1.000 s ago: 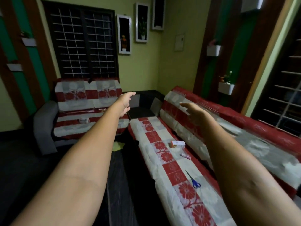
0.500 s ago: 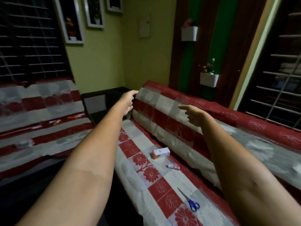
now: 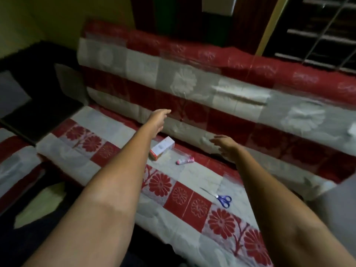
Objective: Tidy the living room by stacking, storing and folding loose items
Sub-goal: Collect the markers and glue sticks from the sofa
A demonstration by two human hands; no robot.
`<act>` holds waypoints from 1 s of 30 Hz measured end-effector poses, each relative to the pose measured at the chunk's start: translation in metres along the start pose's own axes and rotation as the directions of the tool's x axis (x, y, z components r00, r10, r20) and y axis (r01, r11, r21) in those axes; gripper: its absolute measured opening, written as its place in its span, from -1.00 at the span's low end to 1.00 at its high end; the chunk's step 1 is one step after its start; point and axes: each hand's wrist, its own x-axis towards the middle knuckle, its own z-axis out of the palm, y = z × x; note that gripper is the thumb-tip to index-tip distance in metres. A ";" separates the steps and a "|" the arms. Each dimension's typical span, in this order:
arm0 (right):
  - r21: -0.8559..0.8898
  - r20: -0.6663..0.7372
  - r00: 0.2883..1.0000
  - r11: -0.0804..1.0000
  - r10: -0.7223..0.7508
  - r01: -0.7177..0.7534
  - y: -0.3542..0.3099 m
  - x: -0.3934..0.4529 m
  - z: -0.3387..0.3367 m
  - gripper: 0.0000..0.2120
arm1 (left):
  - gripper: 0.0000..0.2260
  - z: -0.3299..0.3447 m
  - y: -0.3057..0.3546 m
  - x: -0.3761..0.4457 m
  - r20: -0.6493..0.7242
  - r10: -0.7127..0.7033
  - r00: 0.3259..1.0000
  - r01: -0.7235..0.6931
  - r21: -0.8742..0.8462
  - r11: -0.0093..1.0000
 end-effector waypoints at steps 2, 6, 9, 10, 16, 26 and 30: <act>-0.014 -0.007 0.999 0.999 0.038 -0.038 0.033 0.031 0.007 -0.55 | -0.71 0.012 -0.031 0.031 0.019 -0.044 0.999 0.043 0.046 0.998; -0.108 -0.045 0.984 0.978 0.175 -0.179 0.123 0.098 0.020 -0.68 | -0.82 0.042 -0.118 0.112 0.031 -0.123 0.992 0.117 0.149 0.982; -0.225 -0.073 0.960 0.933 0.272 -0.281 0.197 0.137 0.028 -0.67 | -0.87 0.069 -0.187 0.162 -0.005 -0.131 0.991 0.128 0.259 0.957; -0.306 -0.059 0.956 0.907 0.287 -0.291 0.216 0.145 0.031 -0.67 | -0.84 0.077 -0.208 0.174 -0.009 -0.136 0.991 0.132 0.316 0.939; -0.745 -0.121 0.953 0.609 0.279 -0.273 0.301 0.183 0.056 -0.47 | -0.60 0.116 -0.304 0.234 0.067 0.065 0.996 -0.090 0.861 0.500; -0.882 0.059 0.990 0.472 0.129 -0.009 0.308 0.201 0.038 -0.64 | -0.57 0.127 -0.328 0.255 0.165 0.203 0.965 -0.200 0.966 0.165; -0.851 0.111 0.983 0.525 0.144 0.020 0.295 0.195 0.039 -0.73 | -0.58 0.124 -0.311 0.241 0.192 0.106 0.976 -0.214 0.939 0.269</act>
